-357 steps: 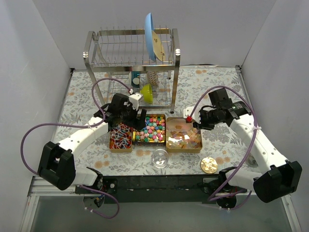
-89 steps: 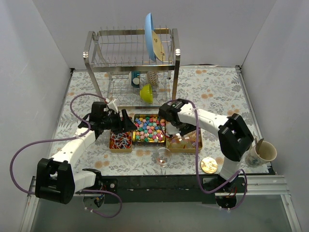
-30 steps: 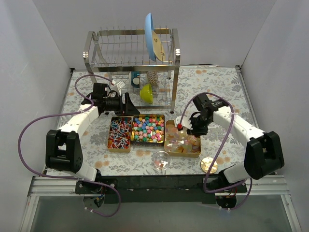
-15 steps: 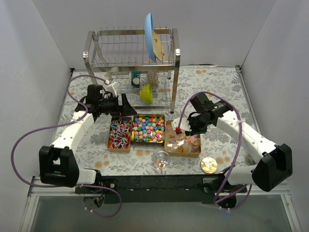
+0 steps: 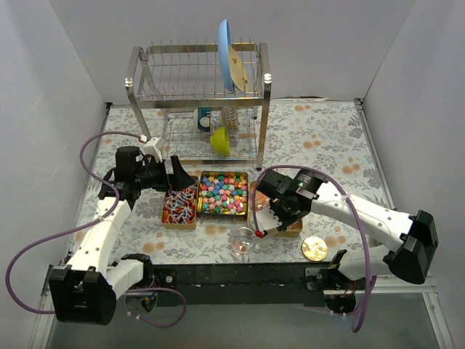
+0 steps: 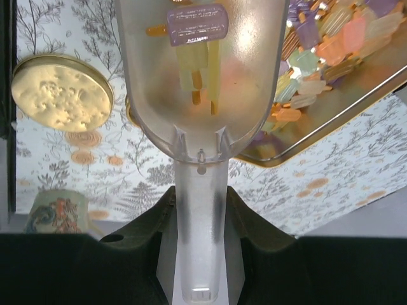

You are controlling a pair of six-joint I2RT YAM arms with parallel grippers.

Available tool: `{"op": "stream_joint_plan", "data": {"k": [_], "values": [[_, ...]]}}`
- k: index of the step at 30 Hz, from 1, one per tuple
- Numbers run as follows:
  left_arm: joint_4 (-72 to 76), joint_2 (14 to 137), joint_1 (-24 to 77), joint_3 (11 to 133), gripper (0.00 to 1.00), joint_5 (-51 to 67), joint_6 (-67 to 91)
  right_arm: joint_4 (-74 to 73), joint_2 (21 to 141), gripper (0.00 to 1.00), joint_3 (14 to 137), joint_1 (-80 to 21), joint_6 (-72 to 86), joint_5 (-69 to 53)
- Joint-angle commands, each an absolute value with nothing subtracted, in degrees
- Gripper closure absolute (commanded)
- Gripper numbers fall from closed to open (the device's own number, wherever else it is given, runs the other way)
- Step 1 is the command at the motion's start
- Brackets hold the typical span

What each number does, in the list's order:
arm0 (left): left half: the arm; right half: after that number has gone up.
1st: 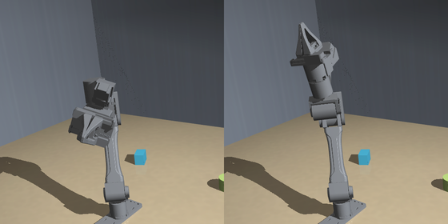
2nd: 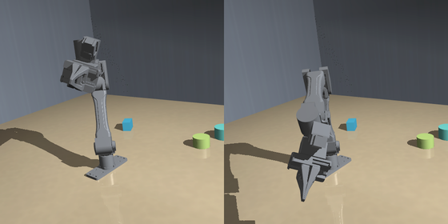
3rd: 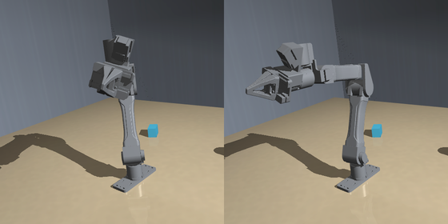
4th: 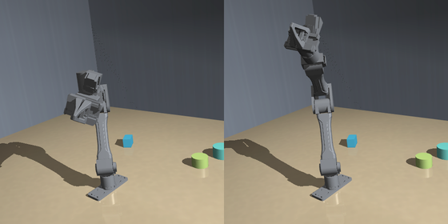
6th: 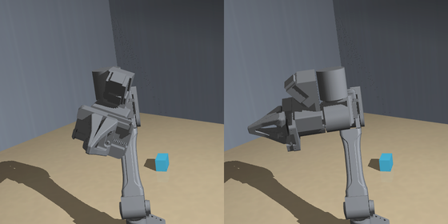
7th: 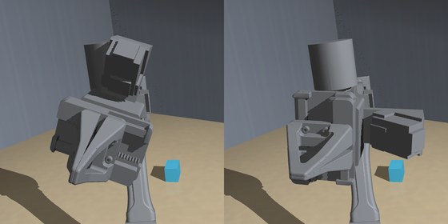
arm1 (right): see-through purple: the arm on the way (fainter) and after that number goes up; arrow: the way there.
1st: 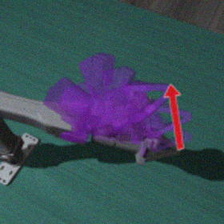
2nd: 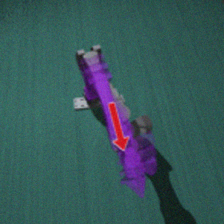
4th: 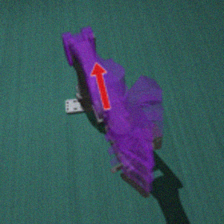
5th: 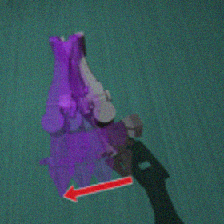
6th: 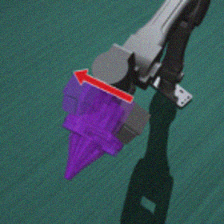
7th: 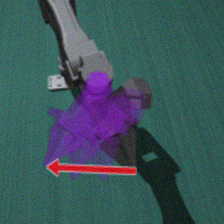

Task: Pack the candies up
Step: Place the fake candies in the packing bottle.

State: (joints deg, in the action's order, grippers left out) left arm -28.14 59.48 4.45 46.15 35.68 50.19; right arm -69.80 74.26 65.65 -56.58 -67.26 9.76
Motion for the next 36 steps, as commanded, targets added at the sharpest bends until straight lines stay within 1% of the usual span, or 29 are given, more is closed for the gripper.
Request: {"op": "stream_joint_plan", "data": {"k": [1, 9, 16, 21, 27, 30, 34, 36], "values": [[-25.76, 55.99, 2.99, 45.09, 0.02, 36.38, 51.41, -74.97, 77.86, 0.99, 70.83, -58.88, -68.20, 18.19], [-23.12, 53.79, 1.15, 43.86, 0.02, 37.79, 53.88, -75.06, 82.88, 0.99, 73.65, -62.84, -67.41, 27.14], [-22.15, 53.44, 0.97, 43.07, 0.02, 34.81, 55.11, -75.06, 84.28, 0.99, 75.05, -68.72, -68.90, 34.62], [-21.62, 53.88, 0.97, 43.24, 0.02, 34.19, 55.99, -74.97, 86.66, 0.99, 76.11, -71.10, -70.31, 40.68], [-21.45, 55.37, 0.97, 43.68, 0.02, 34.10, 56.69, -75.06, 87.72, 0.99, 77.87, -72.77, -71.72, 42.45], [-21.09, 56.07, 1.05, 43.24, 0.07, 35.94, 56.86, -74.97, 86.49, 0.99, 78.57, -72.69, -71.72, 42.02], [-20.92, 57.56, 3.16, 43.06, 0.24, 38.57, 54.07, -75.06, 83.85, 0.99, 80.68, -70.85, -68.66, 39.03], [-20.66, 58.27, 5.88, 43.24, 0.38, 40.07, 52.57, -74.88, 82.18, 0.99, 81.73, -67.87, -65.76, 34.83]]}}
